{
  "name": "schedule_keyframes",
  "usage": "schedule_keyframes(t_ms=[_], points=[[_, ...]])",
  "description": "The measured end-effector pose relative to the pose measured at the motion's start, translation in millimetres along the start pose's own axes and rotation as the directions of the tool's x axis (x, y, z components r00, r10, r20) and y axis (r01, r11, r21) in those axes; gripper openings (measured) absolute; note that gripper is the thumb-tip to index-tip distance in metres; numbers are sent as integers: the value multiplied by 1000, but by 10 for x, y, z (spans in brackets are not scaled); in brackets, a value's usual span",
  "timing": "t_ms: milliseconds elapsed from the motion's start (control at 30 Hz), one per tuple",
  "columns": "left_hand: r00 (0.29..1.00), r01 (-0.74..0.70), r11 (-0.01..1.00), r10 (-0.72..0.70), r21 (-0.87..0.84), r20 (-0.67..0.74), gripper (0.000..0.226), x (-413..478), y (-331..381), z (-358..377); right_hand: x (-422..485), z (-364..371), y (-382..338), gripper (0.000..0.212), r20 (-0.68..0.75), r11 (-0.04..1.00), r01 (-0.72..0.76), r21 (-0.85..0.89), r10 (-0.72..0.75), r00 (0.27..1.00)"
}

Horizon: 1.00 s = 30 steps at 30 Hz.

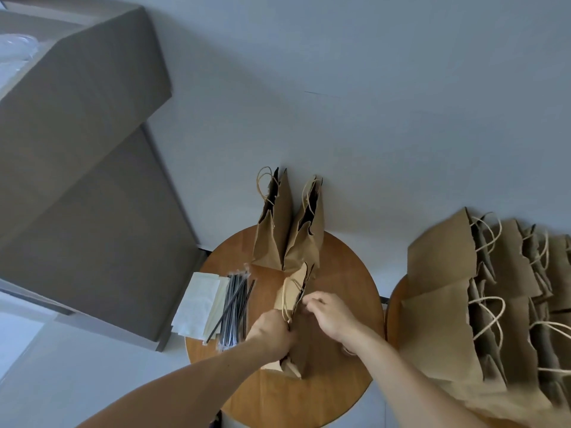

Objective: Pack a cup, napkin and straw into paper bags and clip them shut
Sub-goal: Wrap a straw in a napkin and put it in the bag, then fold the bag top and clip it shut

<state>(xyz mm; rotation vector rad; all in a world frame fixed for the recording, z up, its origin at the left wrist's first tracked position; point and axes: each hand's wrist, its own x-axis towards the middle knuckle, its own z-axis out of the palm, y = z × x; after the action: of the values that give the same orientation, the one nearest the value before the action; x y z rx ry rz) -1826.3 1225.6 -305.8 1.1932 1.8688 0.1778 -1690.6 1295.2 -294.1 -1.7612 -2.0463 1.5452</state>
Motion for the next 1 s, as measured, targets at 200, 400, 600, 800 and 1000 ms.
schedule_keyframes(t_ms=[200,400,600,800,1000], points=[[998,-66,988,68,137,-11,16,137,46,-217,93,-311,174,48,-253,769,282,-574,-494,832],[974,-212,908,226,361,5,10,360,82,-446,249,-487,279,24,-51,542,350,-764,-591,805],[943,-227,890,302,396,-140,9,452,124,-408,275,-438,447,16,-147,664,346,-663,-568,809],[866,-315,872,425,374,-262,7,432,26,-201,255,-435,585,15,-181,764,396,-509,-545,818],[864,-371,874,449,314,-228,18,573,26,-328,310,-631,720,22,-574,938,298,-176,-344,744]])
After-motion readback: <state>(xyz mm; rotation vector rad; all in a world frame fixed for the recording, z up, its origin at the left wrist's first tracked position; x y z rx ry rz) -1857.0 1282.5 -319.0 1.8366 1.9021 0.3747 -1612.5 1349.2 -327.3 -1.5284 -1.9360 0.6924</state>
